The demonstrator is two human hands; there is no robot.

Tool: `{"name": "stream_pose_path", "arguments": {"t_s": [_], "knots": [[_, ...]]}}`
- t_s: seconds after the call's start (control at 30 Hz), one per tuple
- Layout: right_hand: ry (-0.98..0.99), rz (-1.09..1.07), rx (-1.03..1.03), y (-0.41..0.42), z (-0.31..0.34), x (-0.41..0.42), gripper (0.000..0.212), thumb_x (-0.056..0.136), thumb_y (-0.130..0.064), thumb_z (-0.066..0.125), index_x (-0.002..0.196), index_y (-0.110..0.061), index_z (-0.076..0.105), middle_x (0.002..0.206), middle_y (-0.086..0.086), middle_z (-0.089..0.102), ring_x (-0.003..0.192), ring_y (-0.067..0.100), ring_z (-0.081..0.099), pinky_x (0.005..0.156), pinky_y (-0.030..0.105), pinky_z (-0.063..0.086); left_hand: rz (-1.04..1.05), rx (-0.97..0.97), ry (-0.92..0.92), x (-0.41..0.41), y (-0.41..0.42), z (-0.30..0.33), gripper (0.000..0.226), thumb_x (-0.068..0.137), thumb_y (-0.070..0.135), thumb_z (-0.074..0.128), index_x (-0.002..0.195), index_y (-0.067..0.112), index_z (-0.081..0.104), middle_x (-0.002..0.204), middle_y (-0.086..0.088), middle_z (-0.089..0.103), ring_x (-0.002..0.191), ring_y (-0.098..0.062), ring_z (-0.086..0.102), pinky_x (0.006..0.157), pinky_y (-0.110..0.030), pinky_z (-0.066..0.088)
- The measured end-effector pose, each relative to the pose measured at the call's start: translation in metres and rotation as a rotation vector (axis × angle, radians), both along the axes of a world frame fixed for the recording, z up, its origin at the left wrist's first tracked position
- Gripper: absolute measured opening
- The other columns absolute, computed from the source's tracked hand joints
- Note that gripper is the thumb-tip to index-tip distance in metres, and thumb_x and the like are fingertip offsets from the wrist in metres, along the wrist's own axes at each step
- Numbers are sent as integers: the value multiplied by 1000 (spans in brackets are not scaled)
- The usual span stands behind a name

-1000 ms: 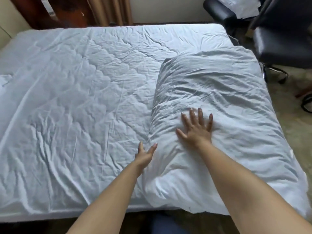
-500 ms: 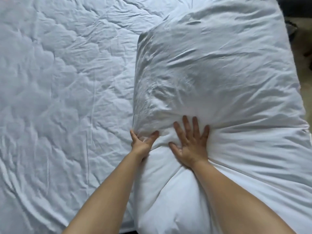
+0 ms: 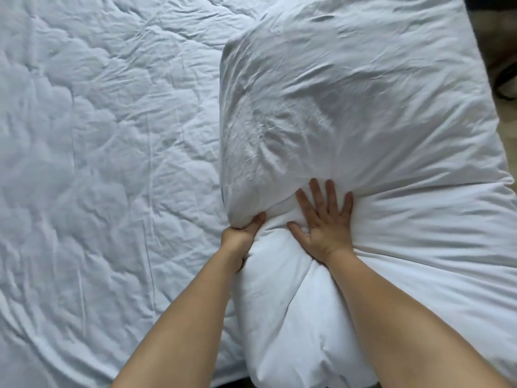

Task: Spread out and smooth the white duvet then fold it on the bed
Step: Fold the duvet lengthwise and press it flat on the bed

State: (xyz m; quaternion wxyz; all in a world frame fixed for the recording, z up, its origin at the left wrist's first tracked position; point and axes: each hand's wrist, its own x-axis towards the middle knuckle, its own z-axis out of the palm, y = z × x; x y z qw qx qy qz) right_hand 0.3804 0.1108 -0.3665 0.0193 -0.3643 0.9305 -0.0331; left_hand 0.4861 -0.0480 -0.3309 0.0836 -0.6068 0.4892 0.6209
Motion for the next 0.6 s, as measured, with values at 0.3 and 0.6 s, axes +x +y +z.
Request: {"name": "stream_pose_path", "arguments": {"t_s": [0.3, 0.6], "knots": [[-49, -114, 141, 2, 57, 29, 76, 88, -71, 2, 151, -29, 12, 159, 5, 15, 144, 25, 9, 112, 53, 1, -78, 46, 104, 38, -1, 55, 74, 71, 52, 77, 125, 8, 54, 105, -1, 59, 87, -22, 54, 60, -26, 44], [-171, -186, 240, -82, 100, 162, 79, 62, -72, -15, 131, -39, -36, 150, -7, -36, 144, 21, -24, 114, 54, -10, -133, -84, 172, 161, -89, 84, 74, 69, 50, 80, 123, 4, 58, 114, -4, 63, 102, -25, 58, 75, -26, 41]]}}
